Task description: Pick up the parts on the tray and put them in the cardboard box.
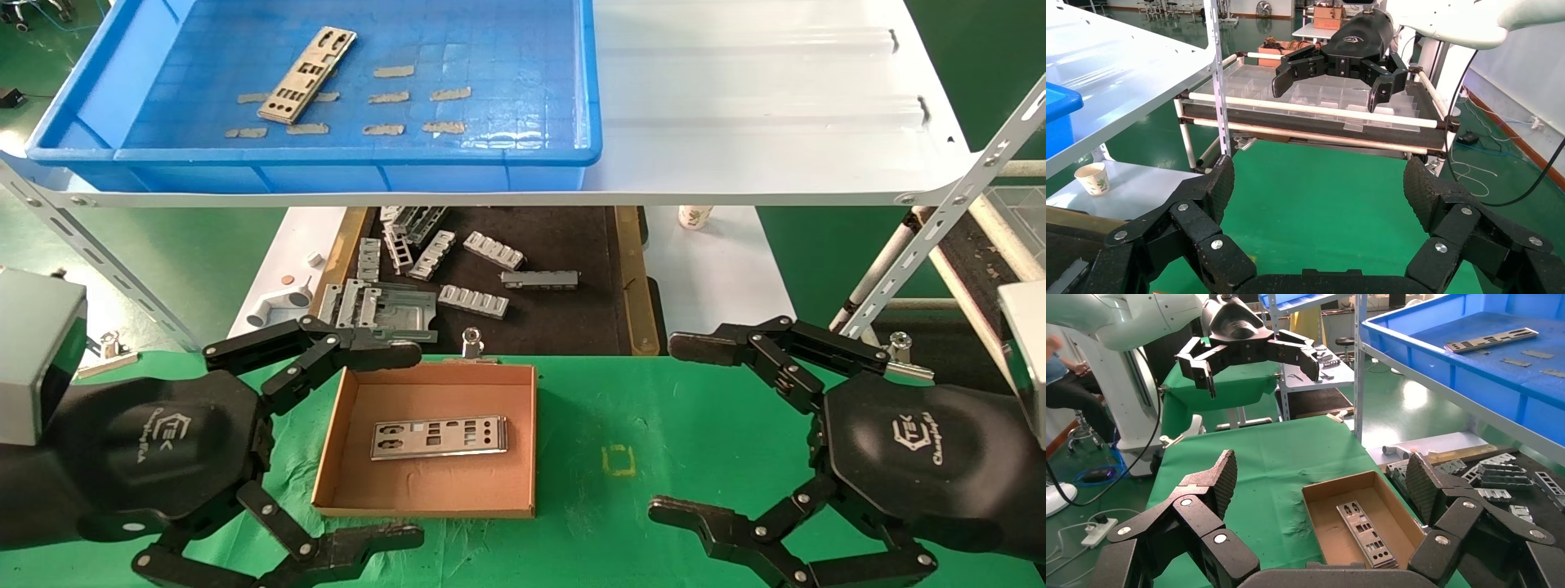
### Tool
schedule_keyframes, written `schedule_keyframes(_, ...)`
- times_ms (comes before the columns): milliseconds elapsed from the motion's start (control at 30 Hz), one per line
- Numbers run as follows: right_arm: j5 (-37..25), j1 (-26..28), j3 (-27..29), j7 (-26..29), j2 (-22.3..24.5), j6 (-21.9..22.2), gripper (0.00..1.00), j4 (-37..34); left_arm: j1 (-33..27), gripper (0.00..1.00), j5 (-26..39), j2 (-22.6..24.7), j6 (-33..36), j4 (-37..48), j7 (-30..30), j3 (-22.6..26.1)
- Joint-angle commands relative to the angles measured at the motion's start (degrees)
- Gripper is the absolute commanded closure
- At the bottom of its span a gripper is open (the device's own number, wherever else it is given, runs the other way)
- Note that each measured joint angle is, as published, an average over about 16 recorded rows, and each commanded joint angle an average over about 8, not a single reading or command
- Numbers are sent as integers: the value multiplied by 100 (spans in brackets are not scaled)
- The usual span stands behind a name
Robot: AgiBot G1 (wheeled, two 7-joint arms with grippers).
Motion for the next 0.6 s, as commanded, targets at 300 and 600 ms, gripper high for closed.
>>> schedule_keyframes(300, 0, 0, 0, 0, 0, 0, 0, 0, 0, 0, 0, 0, 0, 0, 0, 0)
schedule_keyframes(600, 0, 0, 0, 0, 0, 0, 47, 0, 0, 0, -1, 0, 1, 0, 0, 0)
